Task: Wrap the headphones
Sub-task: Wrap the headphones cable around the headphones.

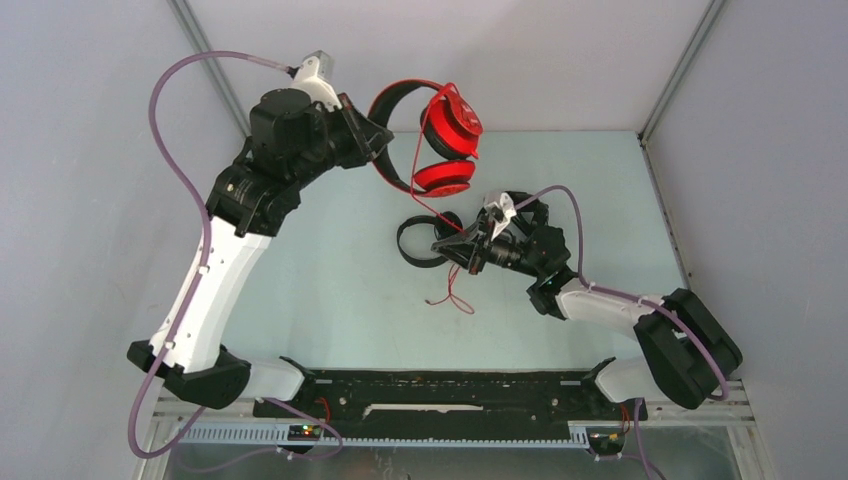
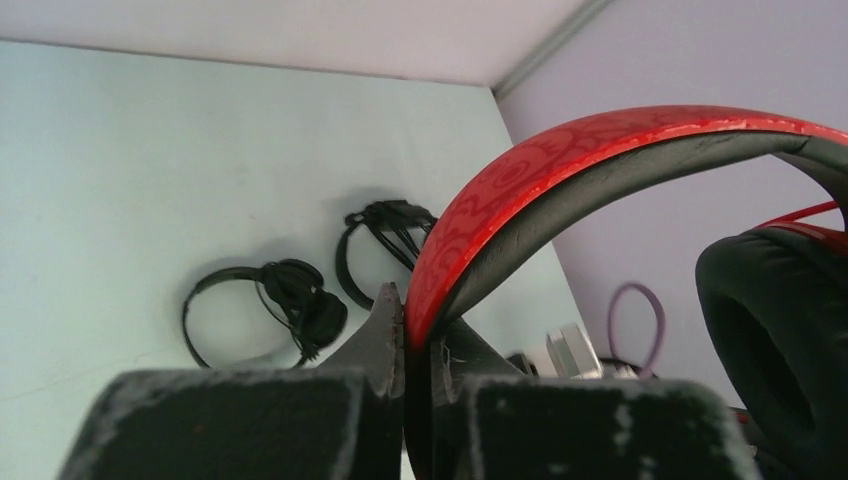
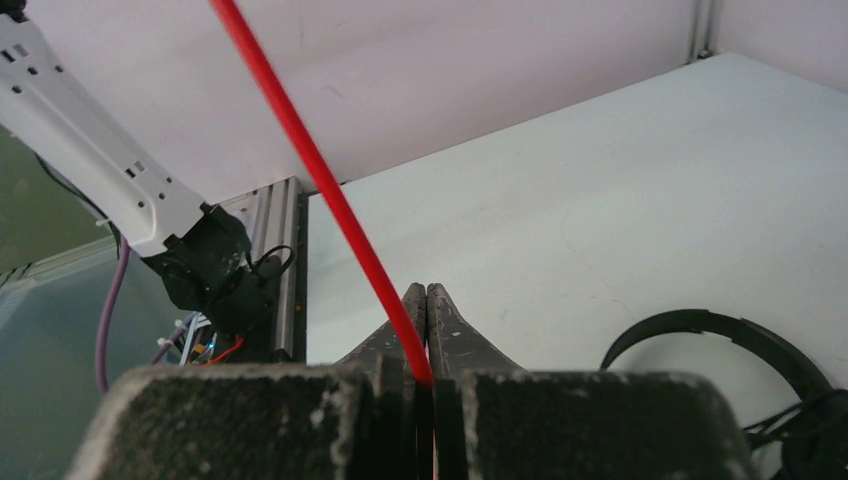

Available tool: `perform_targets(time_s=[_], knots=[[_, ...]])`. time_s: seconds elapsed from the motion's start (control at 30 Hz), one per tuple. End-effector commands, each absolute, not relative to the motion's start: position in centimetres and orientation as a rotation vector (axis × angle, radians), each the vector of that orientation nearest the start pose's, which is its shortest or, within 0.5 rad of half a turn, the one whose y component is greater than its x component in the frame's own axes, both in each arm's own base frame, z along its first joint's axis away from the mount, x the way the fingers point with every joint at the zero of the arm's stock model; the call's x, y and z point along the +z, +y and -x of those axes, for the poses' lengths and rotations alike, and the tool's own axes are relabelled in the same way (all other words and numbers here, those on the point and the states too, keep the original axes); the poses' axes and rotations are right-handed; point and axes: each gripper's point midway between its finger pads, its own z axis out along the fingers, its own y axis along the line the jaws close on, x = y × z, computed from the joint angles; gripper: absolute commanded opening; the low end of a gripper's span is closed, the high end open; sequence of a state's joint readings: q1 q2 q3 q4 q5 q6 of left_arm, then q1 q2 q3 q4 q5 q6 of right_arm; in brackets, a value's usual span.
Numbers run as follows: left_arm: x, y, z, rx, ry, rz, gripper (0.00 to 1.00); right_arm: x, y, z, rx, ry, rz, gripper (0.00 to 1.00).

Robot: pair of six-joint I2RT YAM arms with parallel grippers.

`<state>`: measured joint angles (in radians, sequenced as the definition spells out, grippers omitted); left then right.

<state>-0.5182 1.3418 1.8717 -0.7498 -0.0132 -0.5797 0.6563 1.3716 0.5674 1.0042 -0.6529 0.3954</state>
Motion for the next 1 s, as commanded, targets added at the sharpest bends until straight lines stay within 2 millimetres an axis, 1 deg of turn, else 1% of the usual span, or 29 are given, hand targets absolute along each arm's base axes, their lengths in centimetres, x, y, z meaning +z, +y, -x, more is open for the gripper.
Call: perform_targets(time_s=[0.0,0.17,0.23,0.33,0.43,0.5,0.67,0.73,0.83,0.9,0.97], knots=[[49.9,-23.6,-28.1,-1.064,1.737,-0.113,0.00,23.1,31.8,-25.3,1.327,1.397,0.687,0.00],[46.5,-25.5,-25.9,-1.135,1.802,-0.359,0.00,24.2,30.2,-26.5,1.322,1.412,0.619,0.00],[45.0,-26.0,-25.0,-1.145,1.827,-0.465,0.00,24.3,29.7,-26.6,1.321,1.456,0.579,0.00],[42.4,-26.2,-23.9,-1.133,1.846,-0.623,0.00,24.3,28.7,-26.0,1.321,1.530,0.542,0.00],[40.2,-25.7,-23.4,-1.056,1.825,-0.779,0.00,24.6,27.8,-24.5,1.336,1.590,0.547,0.00],[38.6,-25.3,-23.5,-0.973,1.792,-0.883,0.00,24.6,27.1,-23.2,1.352,1.646,0.558,0.00],[36.1,-25.1,-24.1,-0.822,1.707,-1.104,0.00,25.7,25.4,-21.4,1.343,1.722,0.555,0.00],[34.8,-25.1,-24.1,-0.735,1.664,-1.239,0.00,25.6,25.3,-20.6,1.375,1.771,0.566,0.00],[32.4,-24.5,-25.1,-0.559,1.650,-1.375,0.00,25.9,25.4,-19.6,1.462,1.833,0.548,0.00],[31.4,-24.2,-26.0,-0.471,1.649,-1.426,0.00,26.6,25.4,-19.2,1.521,1.830,0.536,0.00],[30.9,-24.2,-27.0,-0.411,1.652,-1.444,0.00,27.3,25.3,-18.7,1.572,1.814,0.546,0.00]])
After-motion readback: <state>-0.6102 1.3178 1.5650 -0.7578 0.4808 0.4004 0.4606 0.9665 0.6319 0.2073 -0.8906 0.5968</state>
